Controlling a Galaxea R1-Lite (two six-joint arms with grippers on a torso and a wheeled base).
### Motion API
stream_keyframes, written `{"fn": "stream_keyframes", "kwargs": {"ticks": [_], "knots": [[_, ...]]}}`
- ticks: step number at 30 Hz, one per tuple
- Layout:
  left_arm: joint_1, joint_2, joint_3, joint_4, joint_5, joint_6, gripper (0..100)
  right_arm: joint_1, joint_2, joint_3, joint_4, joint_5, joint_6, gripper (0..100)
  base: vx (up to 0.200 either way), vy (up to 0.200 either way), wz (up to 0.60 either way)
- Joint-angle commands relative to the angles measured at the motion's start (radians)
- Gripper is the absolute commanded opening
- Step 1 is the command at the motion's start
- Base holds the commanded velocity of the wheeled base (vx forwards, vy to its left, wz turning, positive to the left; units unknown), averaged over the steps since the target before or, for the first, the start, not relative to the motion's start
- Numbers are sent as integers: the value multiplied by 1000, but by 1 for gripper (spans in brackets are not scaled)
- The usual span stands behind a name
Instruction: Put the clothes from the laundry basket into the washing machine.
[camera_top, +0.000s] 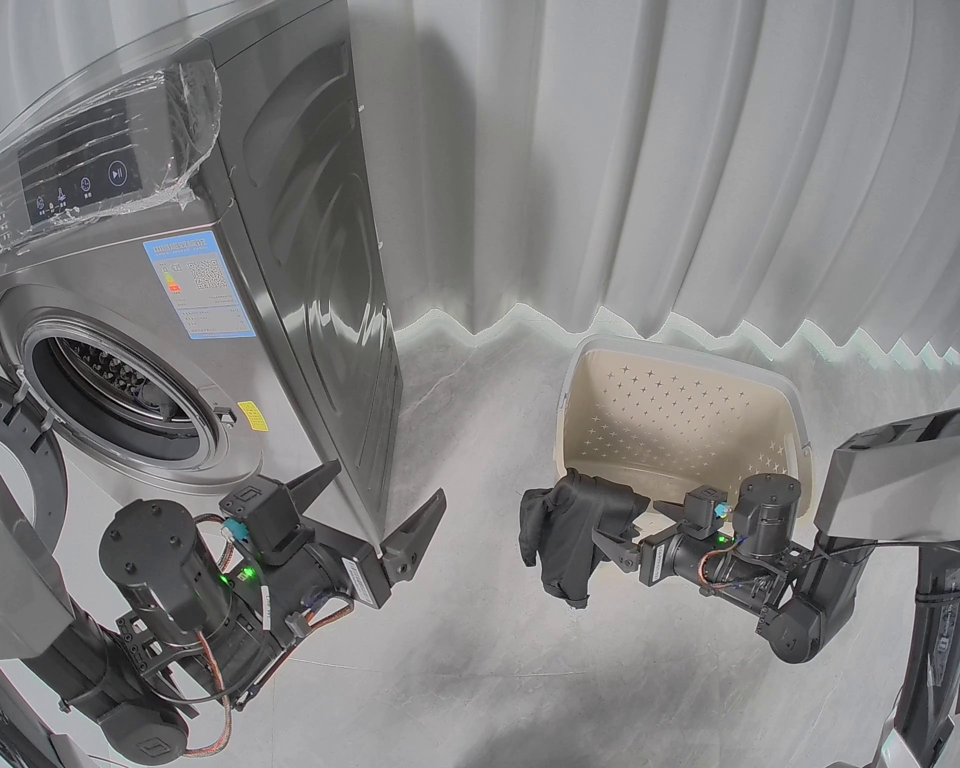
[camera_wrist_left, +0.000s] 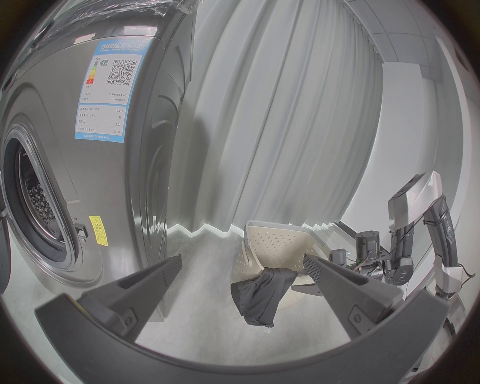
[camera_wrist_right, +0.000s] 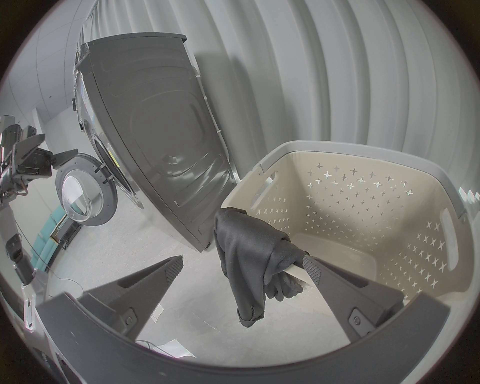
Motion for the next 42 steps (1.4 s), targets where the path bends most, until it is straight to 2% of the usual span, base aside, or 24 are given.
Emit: {"fn": "stream_keyframes", "kwargs": {"ticks": [1, 8, 9, 17, 24, 31, 39, 42], "knots": [[5, 3, 0, 0, -2, 0, 100, -6, 63, -48, -6, 5, -3, 100, 0, 0, 0], [5, 2, 0, 0, -4, 0, 100, -6, 94, -90, -3, 11, -6, 100, 0, 0, 0], [5, 0, 2, 0, -4, 0, 100, -6, 98, -94, -1, 11, -6, 0, 0, 0, 0], [7, -1, 2, 0, -4, 0, 100, -7, 129, -145, -6, 11, -7, 0, 0, 0, 0], [7, -1, 2, 0, -4, -2, 100, -9, 114, -128, -9, 13, -7, 0, 0, 0, 0], [7, -1, -4, 0, -6, -2, 100, -7, -47, 10, -46, 14, -6, 0, 0, 0, 0], [7, -3, -1, 0, -6, -2, 100, 6, -248, 93, -46, 19, -1, 0, 0, 0, 0], [7, -3, 0, 0, -6, -2, 100, 55, -376, 130, -33, 8, 2, 0, 0, 0, 0]]}}
